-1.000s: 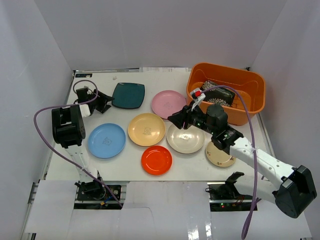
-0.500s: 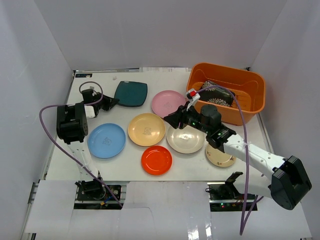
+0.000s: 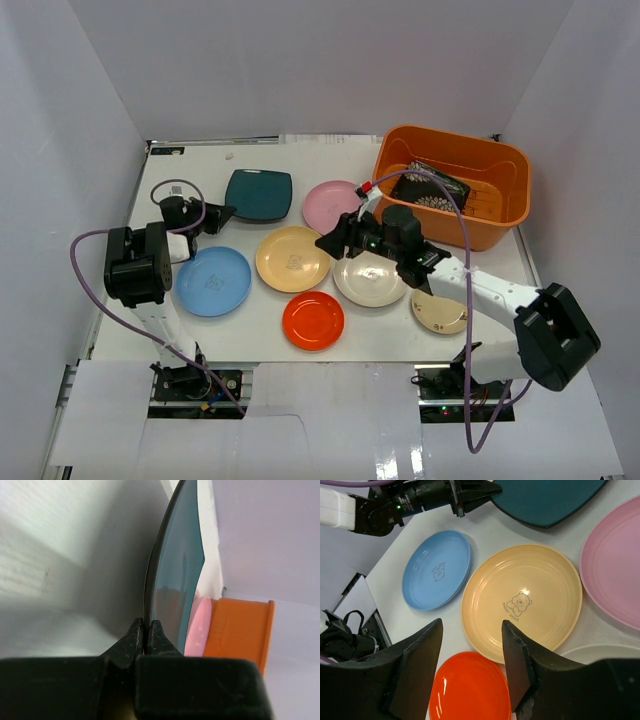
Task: Place the plates into the plastic bin on the countertop
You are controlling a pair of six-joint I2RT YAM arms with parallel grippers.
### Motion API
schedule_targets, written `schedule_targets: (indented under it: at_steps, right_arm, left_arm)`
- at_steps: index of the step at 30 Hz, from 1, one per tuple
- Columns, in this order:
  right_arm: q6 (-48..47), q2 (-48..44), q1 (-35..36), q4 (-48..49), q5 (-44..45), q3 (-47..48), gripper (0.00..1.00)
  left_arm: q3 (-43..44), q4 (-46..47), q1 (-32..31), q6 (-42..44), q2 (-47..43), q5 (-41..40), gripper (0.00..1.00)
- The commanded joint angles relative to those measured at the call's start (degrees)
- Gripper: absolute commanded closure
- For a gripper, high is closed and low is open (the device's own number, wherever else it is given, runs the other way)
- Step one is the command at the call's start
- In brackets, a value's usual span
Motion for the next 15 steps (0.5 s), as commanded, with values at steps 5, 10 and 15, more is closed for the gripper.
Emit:
schedule_targets:
  at_steps: [5,10,15]
  right_arm:
    - [2.3,10.5,0.7,2.6,-4.0,9.8,0.16]
    - [4.5,13.1,0.8,2.0,-2.8,13.0,0.03]
    - [3.3,14.8,0.6,-0.1,1.1,18.4,0.04]
  left_arm:
    - [-3.6,17.2,0.3,-8.6,-11.8,3.2,1.0]
    - [-4.6,17.2,0.4,-9.4,-19.6,5.1,1.0]
    - [-10.3,14.6,-0.5,-11.1,-27.1,9.4,1.0]
